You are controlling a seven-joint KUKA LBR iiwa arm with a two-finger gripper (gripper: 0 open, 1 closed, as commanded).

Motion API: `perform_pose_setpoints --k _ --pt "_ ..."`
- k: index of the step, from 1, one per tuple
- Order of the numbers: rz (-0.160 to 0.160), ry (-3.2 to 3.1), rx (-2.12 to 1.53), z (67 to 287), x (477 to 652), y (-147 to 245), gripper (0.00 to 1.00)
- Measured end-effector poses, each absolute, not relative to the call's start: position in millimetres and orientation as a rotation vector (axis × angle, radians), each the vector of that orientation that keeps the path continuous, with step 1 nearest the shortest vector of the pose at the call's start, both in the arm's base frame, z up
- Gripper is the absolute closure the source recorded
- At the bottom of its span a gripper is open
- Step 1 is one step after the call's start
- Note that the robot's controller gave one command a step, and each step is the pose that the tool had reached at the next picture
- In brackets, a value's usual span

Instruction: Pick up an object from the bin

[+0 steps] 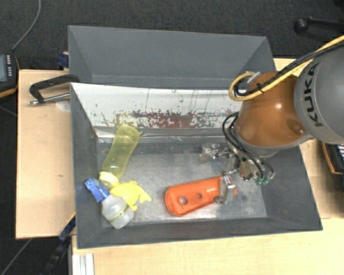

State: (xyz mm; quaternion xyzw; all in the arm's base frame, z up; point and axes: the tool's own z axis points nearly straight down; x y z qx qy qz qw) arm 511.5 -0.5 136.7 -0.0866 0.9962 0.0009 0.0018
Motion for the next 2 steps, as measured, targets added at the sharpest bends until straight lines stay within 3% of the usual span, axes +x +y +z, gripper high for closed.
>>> perform_pose_setpoints --k 1,2 --pt "0.004 3.094 -0.510 92 508.5 4 0.00" --pt "0.004 3.106 -0.442 71 502.1 7 1.00"
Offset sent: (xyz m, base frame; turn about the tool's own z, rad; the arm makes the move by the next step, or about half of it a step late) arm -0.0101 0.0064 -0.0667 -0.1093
